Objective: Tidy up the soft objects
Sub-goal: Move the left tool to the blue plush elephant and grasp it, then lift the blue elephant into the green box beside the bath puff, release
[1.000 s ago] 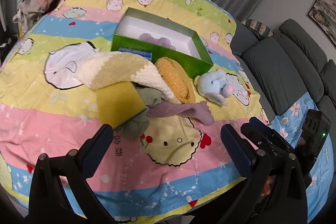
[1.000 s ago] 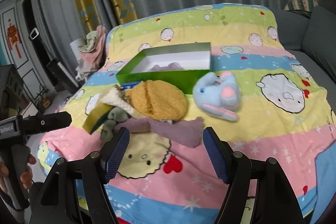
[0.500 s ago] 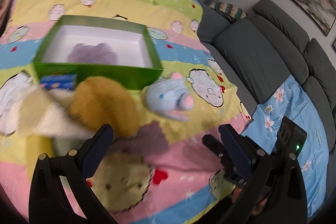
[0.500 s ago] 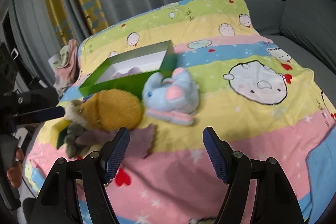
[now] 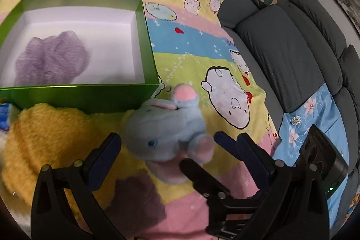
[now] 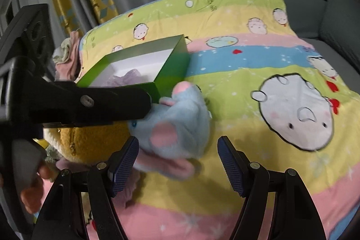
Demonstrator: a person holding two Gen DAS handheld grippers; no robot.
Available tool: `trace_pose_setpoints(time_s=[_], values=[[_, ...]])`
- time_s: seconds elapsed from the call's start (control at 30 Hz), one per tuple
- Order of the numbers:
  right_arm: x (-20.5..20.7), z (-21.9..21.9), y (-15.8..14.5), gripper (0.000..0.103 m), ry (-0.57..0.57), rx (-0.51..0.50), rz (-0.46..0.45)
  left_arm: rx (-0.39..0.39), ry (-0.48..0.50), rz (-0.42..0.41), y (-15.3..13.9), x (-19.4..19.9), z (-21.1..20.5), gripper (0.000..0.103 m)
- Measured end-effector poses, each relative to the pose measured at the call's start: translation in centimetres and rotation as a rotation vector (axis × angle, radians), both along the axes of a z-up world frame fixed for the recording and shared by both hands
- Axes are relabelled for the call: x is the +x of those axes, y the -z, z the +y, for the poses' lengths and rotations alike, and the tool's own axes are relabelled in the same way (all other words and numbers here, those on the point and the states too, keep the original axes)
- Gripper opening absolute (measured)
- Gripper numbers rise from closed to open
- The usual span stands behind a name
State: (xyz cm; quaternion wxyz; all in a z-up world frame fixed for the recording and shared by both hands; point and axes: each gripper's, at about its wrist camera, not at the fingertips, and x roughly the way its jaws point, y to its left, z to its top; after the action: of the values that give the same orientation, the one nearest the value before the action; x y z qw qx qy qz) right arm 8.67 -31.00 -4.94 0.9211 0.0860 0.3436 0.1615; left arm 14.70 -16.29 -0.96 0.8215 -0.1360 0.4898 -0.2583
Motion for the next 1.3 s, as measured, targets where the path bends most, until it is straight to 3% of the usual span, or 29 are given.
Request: trace_pose_setpoints(time_s=[0.3, 0.47, 0.67, 0.77, 0.93, 1.3], values=[[2.4, 0.0, 2.0, 0.073, -0.042, 0.087, 0.088, -0.032, -0.001, 0.076, 2.2, 2.1, -0.1, 0.100], [2.2, 0.4, 1.9, 0.061, -0.049, 0.084, 0.077, 0.037, 0.016, 0.058, 2.6, 1.9, -0.7, 0.095], [0.9, 1.0, 1.3, 0.054, -0.038, 0.053, 0.042, 0.096, 0.040, 0.007, 2.3, 1.0, -1.0, 0.092], [-0.9, 1.1, 0.1, 0.054, -0.021, 0.046, 0.003, 0.092, 0.058, -0.038, 1.0, -0.6, -0.9, 0.093], [-4.0, 1.1, -3.3, 0.054, -0.005, 0.053, -0.091, 0.114, 0.079, -0.186, -2.7, -4.0, -0.8, 0.093], [-3.7, 4.4, -9.6, 0.054, -0.055, 0.022, -0.237, 0.099, 0.006, -0.353, -9.1, -4.9, 2.7, 0.093]])
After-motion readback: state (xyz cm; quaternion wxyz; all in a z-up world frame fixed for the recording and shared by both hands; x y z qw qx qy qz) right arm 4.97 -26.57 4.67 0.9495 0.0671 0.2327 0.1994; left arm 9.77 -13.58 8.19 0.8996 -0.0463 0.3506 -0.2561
